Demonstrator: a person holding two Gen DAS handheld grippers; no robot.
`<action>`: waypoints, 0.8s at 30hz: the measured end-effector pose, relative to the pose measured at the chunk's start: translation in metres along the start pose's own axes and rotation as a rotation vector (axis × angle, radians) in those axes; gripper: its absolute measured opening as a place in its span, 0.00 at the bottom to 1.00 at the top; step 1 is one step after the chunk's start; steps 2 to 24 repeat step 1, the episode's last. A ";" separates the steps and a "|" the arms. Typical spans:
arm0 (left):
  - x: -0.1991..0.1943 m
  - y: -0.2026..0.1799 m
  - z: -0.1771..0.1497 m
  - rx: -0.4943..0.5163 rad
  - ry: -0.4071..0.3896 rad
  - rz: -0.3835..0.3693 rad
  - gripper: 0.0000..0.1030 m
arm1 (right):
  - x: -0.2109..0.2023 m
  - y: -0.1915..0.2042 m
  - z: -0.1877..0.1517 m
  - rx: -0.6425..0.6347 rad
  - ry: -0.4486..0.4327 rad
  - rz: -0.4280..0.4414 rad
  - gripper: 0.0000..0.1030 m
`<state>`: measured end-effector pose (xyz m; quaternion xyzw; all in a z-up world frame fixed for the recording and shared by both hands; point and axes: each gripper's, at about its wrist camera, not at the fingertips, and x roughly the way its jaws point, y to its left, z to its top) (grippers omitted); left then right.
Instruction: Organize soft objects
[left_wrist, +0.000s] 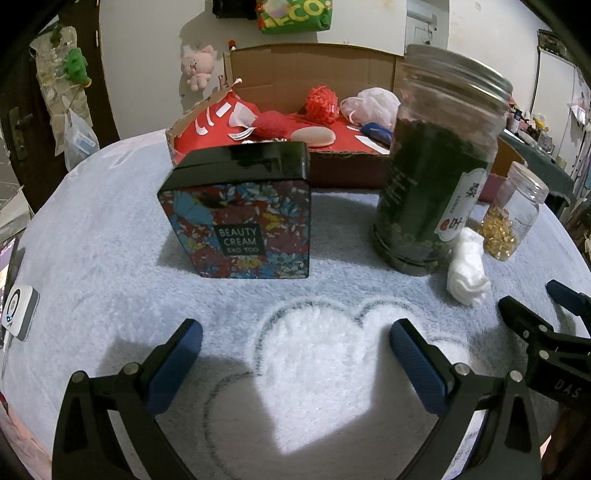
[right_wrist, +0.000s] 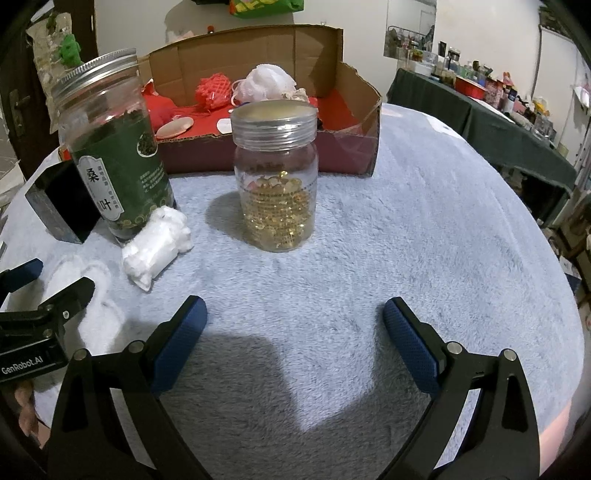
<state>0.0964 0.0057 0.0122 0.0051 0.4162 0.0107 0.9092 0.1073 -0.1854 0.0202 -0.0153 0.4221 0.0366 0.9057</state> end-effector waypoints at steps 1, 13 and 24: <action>0.000 0.000 0.000 0.000 0.000 0.000 1.00 | 0.000 0.000 0.000 -0.001 0.000 -0.001 0.95; 0.000 0.000 0.000 0.000 0.000 0.000 1.00 | 0.000 0.000 0.000 -0.001 0.000 -0.001 0.95; 0.000 0.000 0.000 0.000 0.000 0.000 1.00 | 0.000 0.000 0.000 -0.001 0.000 -0.001 0.95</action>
